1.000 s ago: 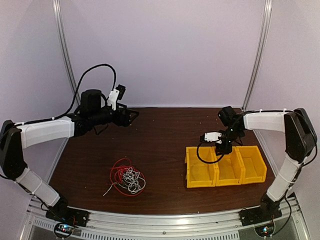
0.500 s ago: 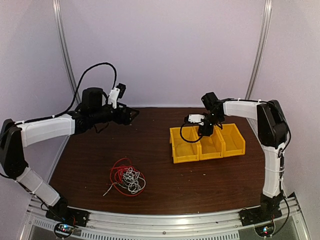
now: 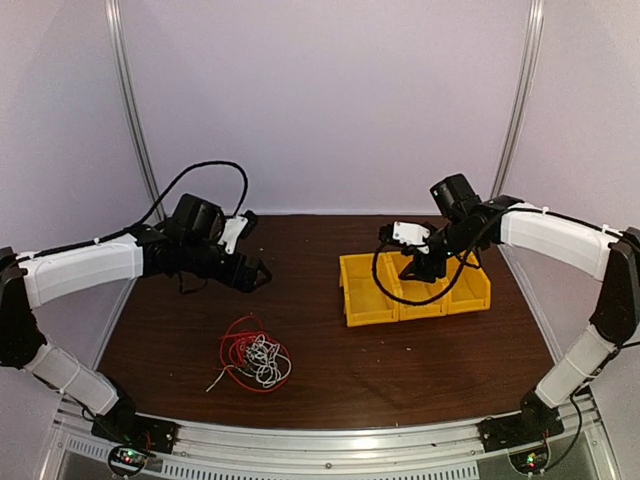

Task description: Untangle the cables

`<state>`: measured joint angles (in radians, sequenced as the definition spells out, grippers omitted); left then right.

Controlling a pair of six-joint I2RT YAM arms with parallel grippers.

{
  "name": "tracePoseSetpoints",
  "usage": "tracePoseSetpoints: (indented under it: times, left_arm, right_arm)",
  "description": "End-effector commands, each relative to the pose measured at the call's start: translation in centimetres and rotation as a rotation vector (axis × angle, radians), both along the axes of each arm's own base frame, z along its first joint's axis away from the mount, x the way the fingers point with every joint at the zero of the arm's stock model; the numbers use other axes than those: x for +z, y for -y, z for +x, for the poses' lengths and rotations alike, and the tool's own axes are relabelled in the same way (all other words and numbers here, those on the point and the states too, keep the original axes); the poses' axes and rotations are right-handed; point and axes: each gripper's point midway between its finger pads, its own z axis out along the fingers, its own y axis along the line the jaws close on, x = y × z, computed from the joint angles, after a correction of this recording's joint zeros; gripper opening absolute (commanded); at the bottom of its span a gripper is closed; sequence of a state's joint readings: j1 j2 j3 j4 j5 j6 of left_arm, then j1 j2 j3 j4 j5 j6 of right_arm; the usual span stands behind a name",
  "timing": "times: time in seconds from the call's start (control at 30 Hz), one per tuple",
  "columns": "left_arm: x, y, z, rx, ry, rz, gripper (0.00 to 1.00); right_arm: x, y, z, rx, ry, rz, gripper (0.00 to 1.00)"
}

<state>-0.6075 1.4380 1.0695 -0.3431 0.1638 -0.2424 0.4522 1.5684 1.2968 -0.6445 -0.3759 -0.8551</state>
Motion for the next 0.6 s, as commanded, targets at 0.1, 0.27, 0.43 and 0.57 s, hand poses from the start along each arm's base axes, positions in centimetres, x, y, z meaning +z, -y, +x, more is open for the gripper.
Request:
tracePoseSetpoints:
  times: [0.1, 0.27, 0.43, 0.57]
  left_arm:
    - [-3.6, -3.5, -2.9, 0.089, -0.111, 0.042, 0.93]
    - [-4.5, -8.8, 1.4, 0.279, -0.111, 0.014, 0.92]
    - [-3.6, -13.3, 4.7, 0.450, -0.020, 0.048, 0.92]
    - [-1.5, -14.6, 5.1, 0.474, 0.062, 0.001, 0.92]
  right_arm:
    - [-0.7, -11.5, -8.2, 0.304, -0.112, 0.119, 0.50]
    - [0.4, -19.9, -9.8, 0.432, -0.126, 0.125, 0.47]
    - [0.0, -26.9, -11.8, 0.515, -0.142, 0.151, 0.43]
    - [-1.1, -30.2, -13.5, 0.578, -0.173, 0.167, 0.40]
